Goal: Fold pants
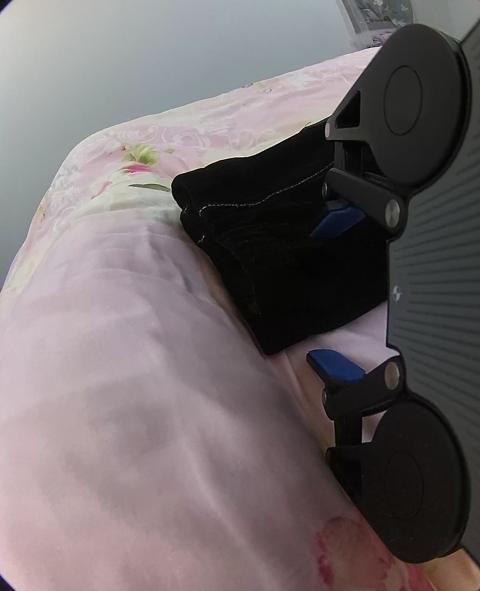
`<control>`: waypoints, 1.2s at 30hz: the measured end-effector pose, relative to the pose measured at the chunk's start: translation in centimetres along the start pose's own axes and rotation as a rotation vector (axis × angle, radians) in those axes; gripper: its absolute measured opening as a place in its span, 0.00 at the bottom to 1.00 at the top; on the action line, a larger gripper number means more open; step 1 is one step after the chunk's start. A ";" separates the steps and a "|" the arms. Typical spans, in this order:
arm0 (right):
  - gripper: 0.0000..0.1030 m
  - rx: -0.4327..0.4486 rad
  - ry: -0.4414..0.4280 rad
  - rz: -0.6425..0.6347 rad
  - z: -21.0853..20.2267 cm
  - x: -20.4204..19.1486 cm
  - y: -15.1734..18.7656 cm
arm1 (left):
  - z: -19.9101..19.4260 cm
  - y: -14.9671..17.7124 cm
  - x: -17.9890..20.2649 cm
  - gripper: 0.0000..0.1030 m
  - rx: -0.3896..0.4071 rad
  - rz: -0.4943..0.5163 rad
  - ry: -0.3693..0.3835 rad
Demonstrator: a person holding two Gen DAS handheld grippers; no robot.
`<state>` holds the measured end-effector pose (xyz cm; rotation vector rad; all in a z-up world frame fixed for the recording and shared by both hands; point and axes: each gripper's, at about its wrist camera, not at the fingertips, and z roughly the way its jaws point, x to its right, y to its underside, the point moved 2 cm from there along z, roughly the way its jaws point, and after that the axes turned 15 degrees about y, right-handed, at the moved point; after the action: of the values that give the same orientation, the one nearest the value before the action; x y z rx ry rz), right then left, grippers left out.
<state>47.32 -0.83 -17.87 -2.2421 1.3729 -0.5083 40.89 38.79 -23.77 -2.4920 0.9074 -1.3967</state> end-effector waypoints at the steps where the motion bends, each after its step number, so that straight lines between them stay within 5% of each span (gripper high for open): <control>1: 0.24 -0.001 -0.018 0.003 0.4 -0.7 -0.5 | 0.2 0.0 -0.1 0.72 0.010 0.002 -0.003; 8: 0.25 -0.036 -0.107 -0.060 3.6 -5.7 -0.8 | 1.0 -0.9 -0.4 0.48 0.062 0.007 -0.029; 11: 0.26 -0.057 -0.080 -0.085 4.4 -7.6 0.8 | 0.7 -1.2 -0.5 0.40 0.076 -0.009 -0.020; 15: 0.26 -0.057 -0.084 -0.101 5.2 -6.5 0.4 | -0.2 -0.7 0.8 0.30 0.094 0.068 -0.015; 20: 0.24 -0.074 -0.116 -0.036 4.5 -3.8 -1.3 | -3.0 -0.8 4.3 0.28 0.121 0.161 0.080; 28: 0.26 -0.052 -0.038 0.001 1.0 2.9 -1.3 | -6.4 -0.1 13.1 0.27 0.120 0.309 0.221; 36: 0.26 -0.052 0.022 0.025 -2.7 11.3 0.6 | -5.6 6.1 25.5 0.27 0.058 0.475 0.380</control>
<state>50.42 -11.73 -15.17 -2.2634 1.4390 -0.4954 43.48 20.28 -4.58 -1.8192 1.3893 -1.7009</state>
